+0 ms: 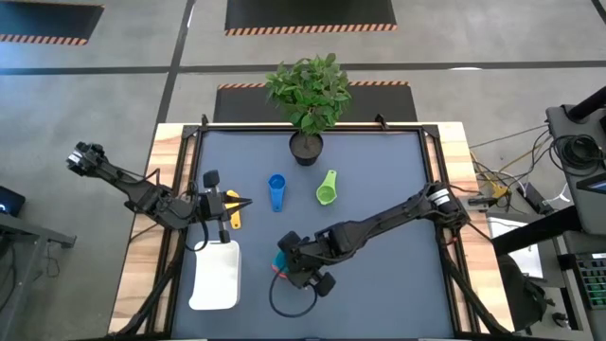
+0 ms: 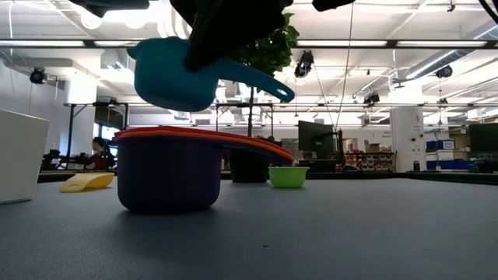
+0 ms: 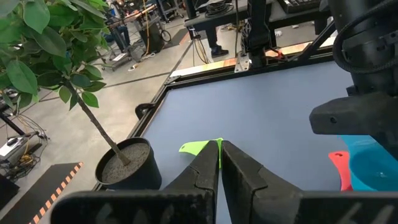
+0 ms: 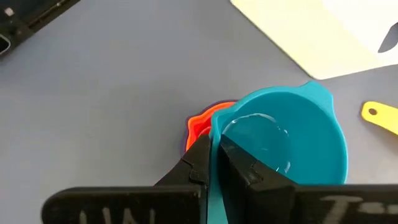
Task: Nest measuring cups in basket
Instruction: Stack the light blue measuring cup on the red measuring cup
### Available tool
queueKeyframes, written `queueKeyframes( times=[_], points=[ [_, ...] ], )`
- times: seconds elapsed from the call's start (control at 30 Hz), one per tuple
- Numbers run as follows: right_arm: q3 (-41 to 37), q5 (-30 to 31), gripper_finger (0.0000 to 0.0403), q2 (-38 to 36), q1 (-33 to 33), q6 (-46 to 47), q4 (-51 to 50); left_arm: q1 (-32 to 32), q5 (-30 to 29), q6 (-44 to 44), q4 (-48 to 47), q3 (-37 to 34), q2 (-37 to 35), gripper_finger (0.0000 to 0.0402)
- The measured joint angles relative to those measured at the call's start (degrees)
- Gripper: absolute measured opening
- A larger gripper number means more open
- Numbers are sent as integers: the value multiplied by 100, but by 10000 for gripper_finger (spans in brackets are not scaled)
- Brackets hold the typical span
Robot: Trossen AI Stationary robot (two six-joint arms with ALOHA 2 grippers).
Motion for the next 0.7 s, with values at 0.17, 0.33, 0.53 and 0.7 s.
queueKeyframes(
  times=[0.17,0.33,0.53,0.7],
  points=[
    [-106,0,9,1,0,2,196,2,0,-1,0,-2,0,0],
    [-212,2,9,4,0,-2,219,0,0,0,0,-2,0,0],
    [-242,0,9,4,0,0,373,0,0,0,0,0,0,0],
    [-311,2,9,4,0,0,368,1,0,0,2,-1,0,0]
  ],
)
